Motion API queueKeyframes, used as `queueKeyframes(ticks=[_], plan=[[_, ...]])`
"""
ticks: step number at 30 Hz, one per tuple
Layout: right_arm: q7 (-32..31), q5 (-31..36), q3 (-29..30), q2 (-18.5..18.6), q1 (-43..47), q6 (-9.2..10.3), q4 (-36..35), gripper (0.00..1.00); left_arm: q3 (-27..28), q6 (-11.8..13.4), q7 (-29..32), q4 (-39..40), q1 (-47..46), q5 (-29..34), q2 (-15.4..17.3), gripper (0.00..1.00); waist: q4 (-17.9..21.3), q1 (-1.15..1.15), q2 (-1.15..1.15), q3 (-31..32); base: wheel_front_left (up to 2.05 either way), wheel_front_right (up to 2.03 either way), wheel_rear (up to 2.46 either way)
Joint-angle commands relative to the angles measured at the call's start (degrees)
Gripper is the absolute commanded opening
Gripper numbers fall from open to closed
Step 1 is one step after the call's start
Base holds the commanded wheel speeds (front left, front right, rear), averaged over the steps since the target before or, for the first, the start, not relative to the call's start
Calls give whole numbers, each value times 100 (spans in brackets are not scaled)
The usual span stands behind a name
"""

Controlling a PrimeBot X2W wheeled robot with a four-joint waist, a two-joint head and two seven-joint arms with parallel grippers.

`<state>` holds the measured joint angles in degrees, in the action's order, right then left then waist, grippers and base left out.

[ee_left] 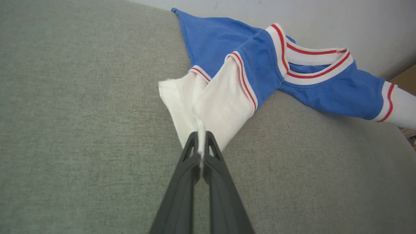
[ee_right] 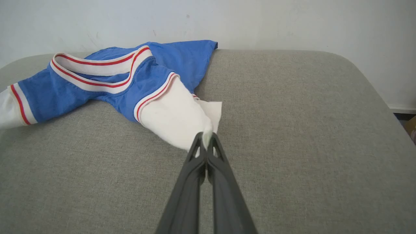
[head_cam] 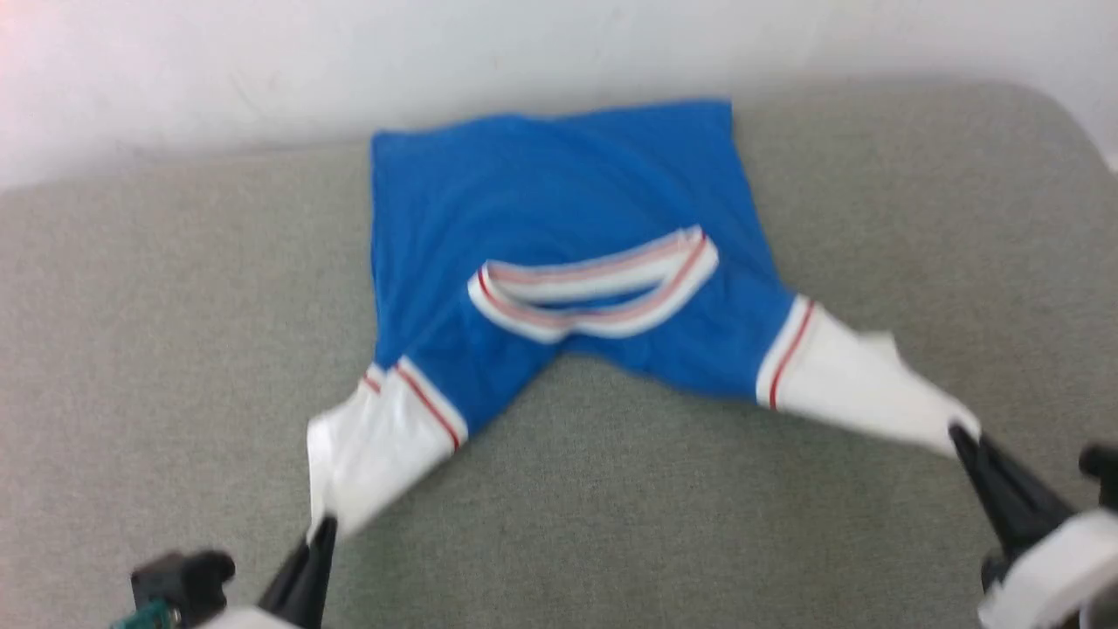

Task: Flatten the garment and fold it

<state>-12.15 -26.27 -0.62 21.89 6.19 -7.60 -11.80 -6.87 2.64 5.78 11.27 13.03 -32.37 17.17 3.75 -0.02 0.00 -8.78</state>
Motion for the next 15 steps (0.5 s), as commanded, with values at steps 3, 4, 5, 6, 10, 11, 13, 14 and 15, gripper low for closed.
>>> queueKeyframes(ticks=[3,4,5,6,10,11,13,14,15], plan=[[-85,-19,174,-45,545,11,-46,0,34,17,146,-85,397,-127,82,0,79,2,0,572,0,0,0],[-106,-56,243,-74,707,11,-33,0,40,23,199,-96,522,-187,84,0,88,2,0,618,0,0,0],[-137,-69,295,-84,860,11,-19,0,47,29,246,-99,638,-245,85,0,94,2,0,660,0,0,0],[-178,-78,313,-73,1003,11,-17,0,55,37,299,-92,747,-294,95,0,98,2,0,686,0,0,0],[-357,-220,402,-84,1425,11,-8,0,102,98,473,-3,1071,-416,152,0,109,2,0,732,0,0,0],[-382,-263,438,-102,1495,11,-14,0,111,117,516,25,1138,-428,175,0,114,2,0,733,0,0,0],[-432,-324,512,-101,1620,11,-8,0,143,163,576,82,1257,-444,214,0,114,2,0,729,0,0,0],[-446,-350,570,-109,1677,11,0,0,161,188,602,107,1308,-444,237,0,110,2,0,730,0,0,0],[-465,-374,638,-122,1738,11,9,0,181,214,624,133,1353,-450,252,0,100,2,0,728,0,0,0]])
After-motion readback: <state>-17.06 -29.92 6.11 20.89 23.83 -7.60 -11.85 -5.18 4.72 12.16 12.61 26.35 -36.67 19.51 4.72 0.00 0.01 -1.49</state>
